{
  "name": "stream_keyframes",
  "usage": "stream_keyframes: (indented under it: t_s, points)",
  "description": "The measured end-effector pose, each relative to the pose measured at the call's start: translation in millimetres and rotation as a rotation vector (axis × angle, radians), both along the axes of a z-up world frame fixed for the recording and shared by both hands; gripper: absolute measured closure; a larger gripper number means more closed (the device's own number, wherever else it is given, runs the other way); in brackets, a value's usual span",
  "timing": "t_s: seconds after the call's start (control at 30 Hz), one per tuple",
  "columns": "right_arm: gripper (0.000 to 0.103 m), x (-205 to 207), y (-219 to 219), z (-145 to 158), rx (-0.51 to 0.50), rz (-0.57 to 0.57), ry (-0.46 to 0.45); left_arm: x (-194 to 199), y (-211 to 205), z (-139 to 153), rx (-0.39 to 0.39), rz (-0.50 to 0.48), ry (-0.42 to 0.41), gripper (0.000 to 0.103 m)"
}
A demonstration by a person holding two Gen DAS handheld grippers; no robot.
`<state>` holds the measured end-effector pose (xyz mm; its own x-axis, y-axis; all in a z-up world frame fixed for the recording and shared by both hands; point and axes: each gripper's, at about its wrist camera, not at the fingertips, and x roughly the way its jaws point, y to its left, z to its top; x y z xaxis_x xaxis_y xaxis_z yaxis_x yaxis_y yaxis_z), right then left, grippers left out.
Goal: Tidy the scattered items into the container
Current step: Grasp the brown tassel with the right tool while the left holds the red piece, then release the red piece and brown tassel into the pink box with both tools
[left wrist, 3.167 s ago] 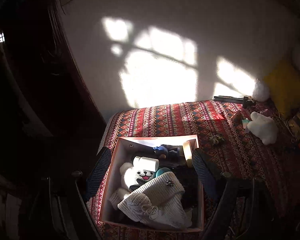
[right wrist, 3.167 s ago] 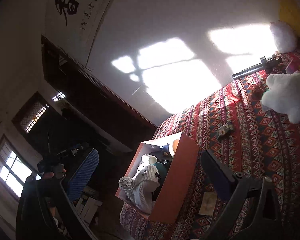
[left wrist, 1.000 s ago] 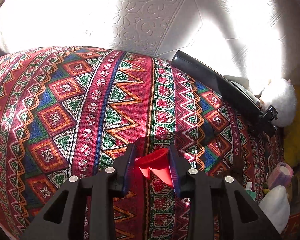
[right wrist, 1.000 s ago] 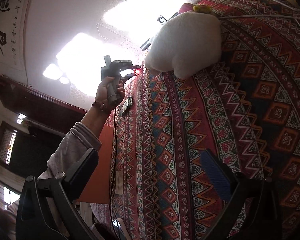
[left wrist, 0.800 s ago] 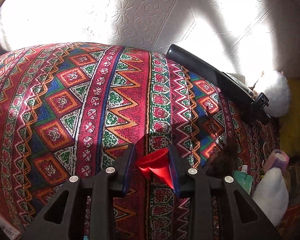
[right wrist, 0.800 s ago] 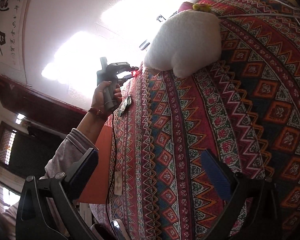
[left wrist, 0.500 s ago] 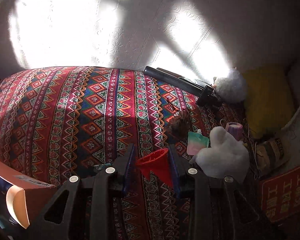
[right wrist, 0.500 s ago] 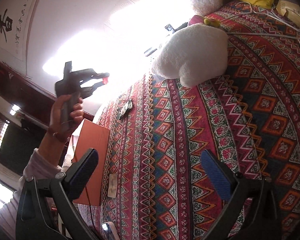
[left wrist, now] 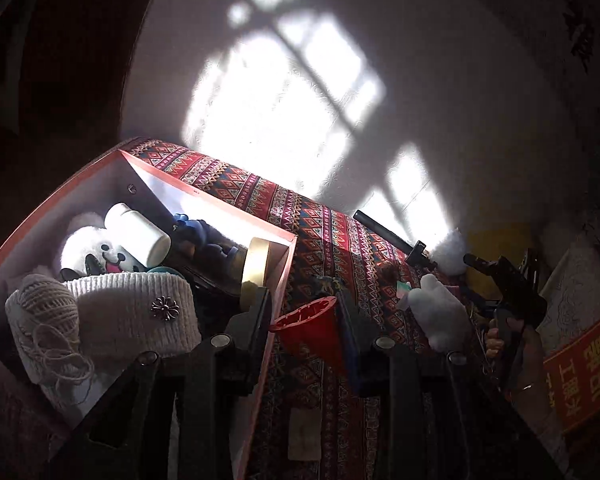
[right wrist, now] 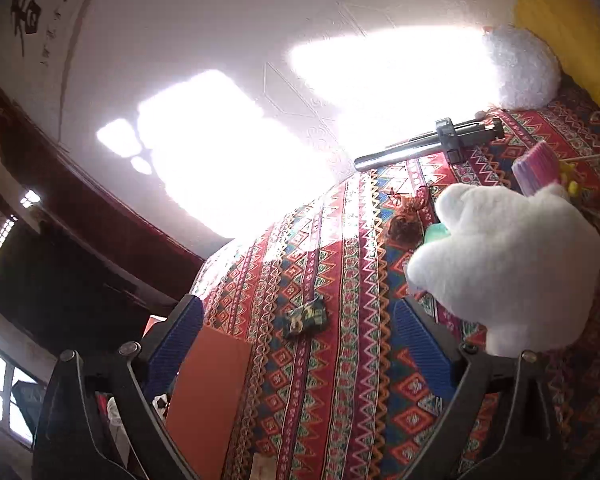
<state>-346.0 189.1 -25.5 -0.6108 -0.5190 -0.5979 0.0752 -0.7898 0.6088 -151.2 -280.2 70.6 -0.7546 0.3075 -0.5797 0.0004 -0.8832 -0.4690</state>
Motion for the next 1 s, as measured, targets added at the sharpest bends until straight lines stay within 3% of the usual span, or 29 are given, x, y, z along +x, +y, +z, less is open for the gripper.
stream_keyframes:
  t_s: [0.13,0.27,0.3,0.33,0.4,0.47,0.6,0.77,0.87,0.93,0.97,1.0]
  points:
    - [0.016,-97,-20,-52,0.146,-0.058,-0.167,-3,-29,-19,0.044,0.053,0.033,0.073]
    - [0.023,-151,-25,-118,0.282,-0.113,-0.293,-20,-46,-32,0.063,0.067,0.008,0.073]
    - [0.049,-157,-26,-132,0.314,-0.114,-0.316,-23,-49,-35,0.064,0.072,0.005,0.073]
    - [0.088,-158,-27,-142,0.322,-0.104,-0.337,-26,-49,-38,0.054,0.077,-0.004,0.073]
    - [0.089,-150,-26,-143,0.291,-0.088,-0.319,-29,-47,-43,0.028,0.076,-0.020,0.073]
    - [0.090,-133,-26,-127,0.228,-0.036,-0.283,-27,-45,-45,0.023,0.059,-0.030,0.073]
    - [0.091,-68,-58,-43,0.154,0.127,-0.135,-10,-44,-35,0.004,0.056,-0.015,0.073]
    - [0.090,33,-161,83,0.094,0.406,0.114,2,-56,-32,0.030,0.071,0.004,0.073]
    - [0.089,79,-233,120,0.125,0.543,0.193,0,-58,-35,0.057,0.049,-0.006,0.073]
    - [0.085,94,-275,123,0.214,0.597,0.198,1,-58,-34,0.064,0.049,-0.008,0.061]
    - [0.081,99,-292,123,0.275,0.602,0.204,4,-59,-31,0.066,0.057,-0.003,0.038]
    - [0.065,103,-303,122,0.318,0.593,0.208,8,-62,-27,0.067,0.069,0.015,0.016]
